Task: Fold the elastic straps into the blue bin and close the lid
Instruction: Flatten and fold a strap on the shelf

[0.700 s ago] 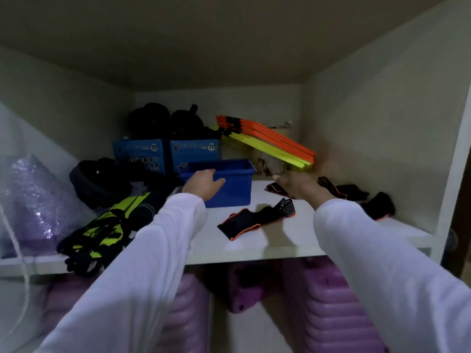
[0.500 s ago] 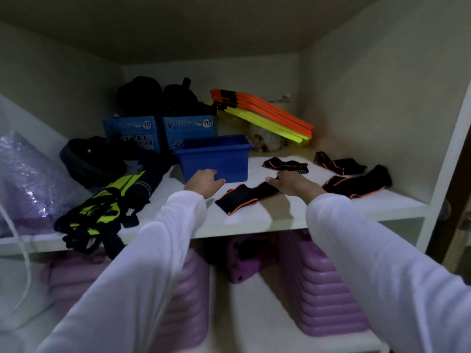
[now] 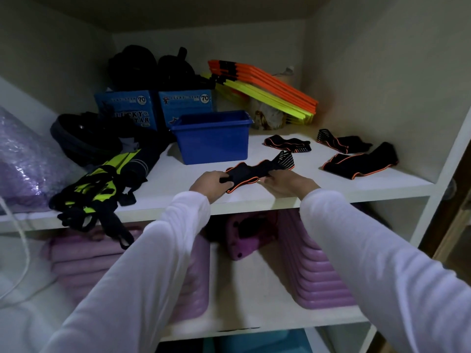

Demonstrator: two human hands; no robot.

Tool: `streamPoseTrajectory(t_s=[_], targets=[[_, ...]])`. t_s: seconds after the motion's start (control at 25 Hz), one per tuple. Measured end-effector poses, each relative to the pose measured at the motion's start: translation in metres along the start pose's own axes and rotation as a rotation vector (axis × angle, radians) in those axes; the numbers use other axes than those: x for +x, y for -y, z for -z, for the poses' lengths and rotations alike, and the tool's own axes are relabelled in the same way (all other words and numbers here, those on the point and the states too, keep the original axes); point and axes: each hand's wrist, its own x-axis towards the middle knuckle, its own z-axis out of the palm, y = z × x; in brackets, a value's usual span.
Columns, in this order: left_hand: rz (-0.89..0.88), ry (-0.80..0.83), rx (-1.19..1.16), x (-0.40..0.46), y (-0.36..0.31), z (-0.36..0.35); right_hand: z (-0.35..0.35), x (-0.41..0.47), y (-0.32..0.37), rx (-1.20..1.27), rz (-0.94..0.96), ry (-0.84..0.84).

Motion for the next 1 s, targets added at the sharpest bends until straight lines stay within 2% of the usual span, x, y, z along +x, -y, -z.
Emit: streamPoseTrajectory(t_s=[0.32, 0.56, 0.68, 1.0], targets=[[0.000, -0.001, 0.046, 0.000, -0.002, -0.002, 0.000, 0.004, -0.007, -0.011, 0.051, -0.044], [-0.046, 0.076, 0.117, -0.002, 0.012, 0.008, 0.014, 0.002, -0.011, -0.081, -0.068, -0.204], [0.008, 0.090, 0.162, -0.005, 0.026, 0.018, 0.015, -0.002, -0.014, -0.095, -0.120, -0.226], [0.152, 0.034, 0.199, -0.021, 0.068, 0.043, 0.007, -0.001, -0.015, -0.187, -0.093, -0.246]])
